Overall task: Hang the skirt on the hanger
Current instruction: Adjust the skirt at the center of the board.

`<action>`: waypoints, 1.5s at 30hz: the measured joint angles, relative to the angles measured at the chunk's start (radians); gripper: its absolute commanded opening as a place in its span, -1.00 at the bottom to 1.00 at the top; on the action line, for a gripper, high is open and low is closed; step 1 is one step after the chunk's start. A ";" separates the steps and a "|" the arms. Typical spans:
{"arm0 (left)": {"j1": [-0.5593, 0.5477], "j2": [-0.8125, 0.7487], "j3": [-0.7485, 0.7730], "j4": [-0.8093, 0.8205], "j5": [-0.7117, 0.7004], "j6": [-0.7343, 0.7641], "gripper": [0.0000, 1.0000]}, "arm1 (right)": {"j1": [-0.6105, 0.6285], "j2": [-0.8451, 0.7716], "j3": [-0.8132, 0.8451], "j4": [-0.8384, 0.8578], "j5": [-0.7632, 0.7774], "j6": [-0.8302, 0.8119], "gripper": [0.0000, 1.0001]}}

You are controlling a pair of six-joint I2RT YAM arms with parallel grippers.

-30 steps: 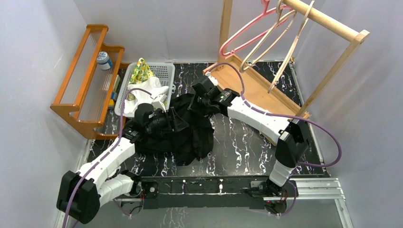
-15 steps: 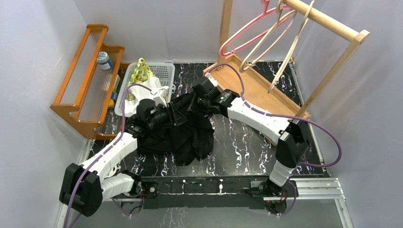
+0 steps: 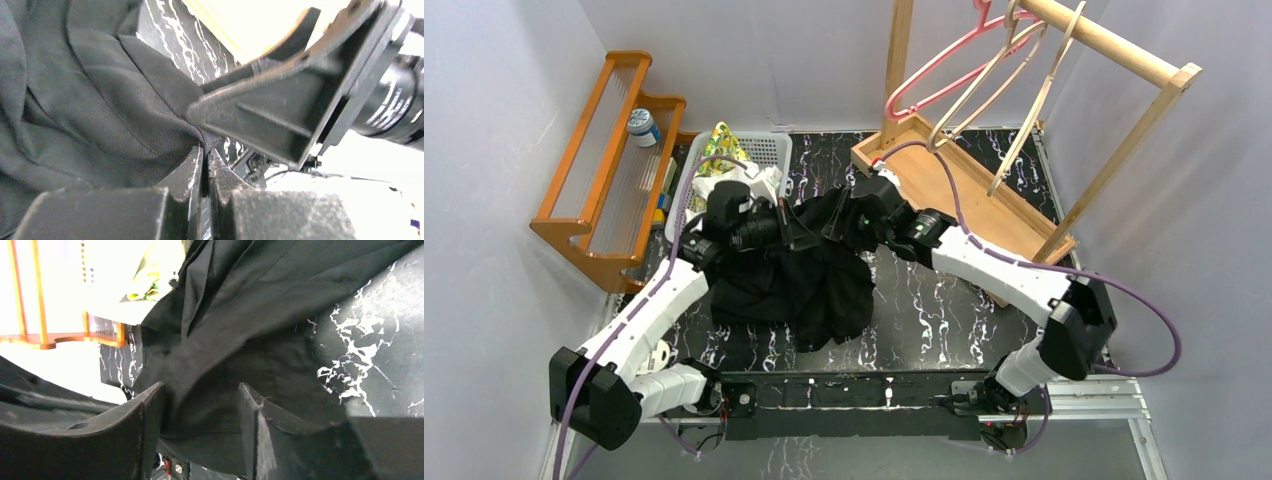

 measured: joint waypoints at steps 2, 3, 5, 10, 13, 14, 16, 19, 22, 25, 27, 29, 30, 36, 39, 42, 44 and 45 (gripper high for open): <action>-0.002 0.016 0.113 -0.127 -0.051 0.033 -1.00 | -0.002 -0.063 -0.059 0.045 -0.001 -0.025 0.50; -0.001 0.025 0.163 -0.177 -0.074 0.045 -1.00 | -0.004 -0.090 -0.083 0.066 -0.003 -0.033 0.55; 0.001 0.052 0.281 -0.301 -0.131 0.074 -1.00 | -0.007 -0.158 -0.146 0.131 -0.021 -0.063 0.65; 0.026 0.132 0.548 -0.532 -0.291 0.115 -1.00 | -0.005 -0.340 -0.328 0.253 -0.111 -0.154 0.80; 0.032 0.163 0.657 -0.634 -0.372 0.118 -1.00 | 0.002 -0.405 -0.395 0.311 -0.162 -0.204 0.80; 0.032 0.172 0.690 -0.663 -0.397 0.117 -1.00 | 0.006 -0.420 -0.414 0.331 -0.178 -0.228 0.80; 0.034 0.187 0.753 -0.719 -0.439 0.115 -1.00 | 0.012 -0.433 -0.442 0.357 -0.189 -0.261 0.79; 0.035 0.200 0.829 -0.778 -0.481 0.114 -1.00 | 0.020 -0.444 -0.505 0.394 -0.190 -0.298 0.69; 0.036 0.207 0.879 -0.824 -0.515 0.118 -1.00 | 0.022 -0.449 -0.576 0.409 -0.183 -0.306 0.55; 0.036 0.208 0.893 -0.858 -0.538 0.119 -1.00 | 0.022 -0.446 -0.621 0.423 -0.185 -0.308 0.41; 0.036 0.209 0.893 -0.876 -0.546 0.118 -1.00 | 0.022 -0.427 -0.622 0.447 -0.192 -0.309 0.38; 0.036 0.210 0.893 -0.887 -0.549 0.116 -1.00 | 0.022 -0.395 -0.614 0.476 -0.207 -0.316 0.29; 0.036 0.210 0.893 -0.891 -0.550 0.113 -1.00 | 0.022 -0.373 -0.603 0.487 -0.215 -0.320 0.24; 0.036 0.225 0.927 -0.898 -0.550 0.087 -1.00 | 0.033 -0.237 -0.521 0.501 -0.198 -0.322 -0.11; 0.036 0.239 0.964 -0.912 -0.560 0.080 -1.00 | 0.040 -0.217 -0.515 0.465 -0.112 -0.299 -0.07; 0.036 0.245 0.996 -0.928 -0.575 0.073 -1.00 | 0.040 -0.216 -0.516 0.427 -0.054 -0.288 -0.09; 0.036 0.245 1.011 -0.938 -0.581 0.070 -1.00 | 0.039 -0.216 -0.516 0.420 -0.053 -0.284 -0.31; 0.036 0.245 1.017 -0.943 -0.584 0.068 -1.00 | 0.039 -0.215 -0.515 0.419 -0.059 -0.281 -0.49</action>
